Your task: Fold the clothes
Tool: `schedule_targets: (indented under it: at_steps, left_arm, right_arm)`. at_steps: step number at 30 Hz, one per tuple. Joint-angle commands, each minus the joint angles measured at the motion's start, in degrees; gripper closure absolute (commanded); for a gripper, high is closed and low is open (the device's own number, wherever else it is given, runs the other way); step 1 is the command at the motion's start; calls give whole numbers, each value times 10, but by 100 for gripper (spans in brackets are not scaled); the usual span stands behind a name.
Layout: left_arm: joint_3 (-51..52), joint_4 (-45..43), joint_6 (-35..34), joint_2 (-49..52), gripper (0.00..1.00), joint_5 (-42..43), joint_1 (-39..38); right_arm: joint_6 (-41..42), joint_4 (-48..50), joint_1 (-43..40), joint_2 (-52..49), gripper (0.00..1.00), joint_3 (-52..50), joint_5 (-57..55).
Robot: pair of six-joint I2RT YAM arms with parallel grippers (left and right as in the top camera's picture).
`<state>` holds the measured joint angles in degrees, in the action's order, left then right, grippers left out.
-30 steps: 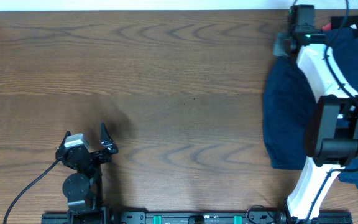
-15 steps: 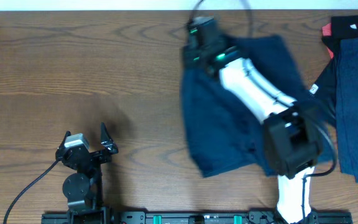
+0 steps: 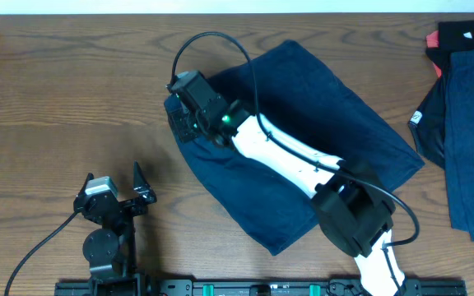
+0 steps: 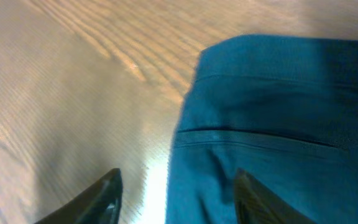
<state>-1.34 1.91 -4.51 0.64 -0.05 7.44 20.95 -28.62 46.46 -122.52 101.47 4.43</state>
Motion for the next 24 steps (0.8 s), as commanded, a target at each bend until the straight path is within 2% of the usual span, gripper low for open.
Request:
schedule_targets:
  at_steps: [1,4,6,7,8,9,13,15,18,21,24]
  left_arm:
    - [11,22,-3,0,2,-15,2]
    - [11,22,-3,0,2,-15,2]
    - [11,22,-3,0,2,-15,2]
    - [11,22,-3,0,2,-15,2]
    - [11,22,-3,0,2,-15,2]
    - [11,22,-3,0,2,-15,2]
    - [11,22,-3,0,2,-15,2]
    - [11,22,-3,0,2,-15,2]
    - [11,22,-3,0,2,-15,2]
    - [11,22,-3,0,2,-15,2]
    - [11,22,-3,0,2,-15,2]
  right_arm:
    - [-8,-71,-31,24,38,84,-57]
    - [-8,-185,-60,51,29,145,-89]
    - [-9,-254,-80,71,29,167,-74]
    - [-9,-291,-90,82,25,171,-57]
    - [-9,-325,-97,93,17,171,-42]
    - [-9,-359,-104,102,16,171,-30]
    - [23,-506,-116,114,38,170,-20]
    - [68,-563,-113,114,37,164,-20]
    - [88,-603,-94,114,30,135,-20]
    - [82,-604,-63,114,23,79,-29]
    - [102,-594,-29,114,22,16,-25]
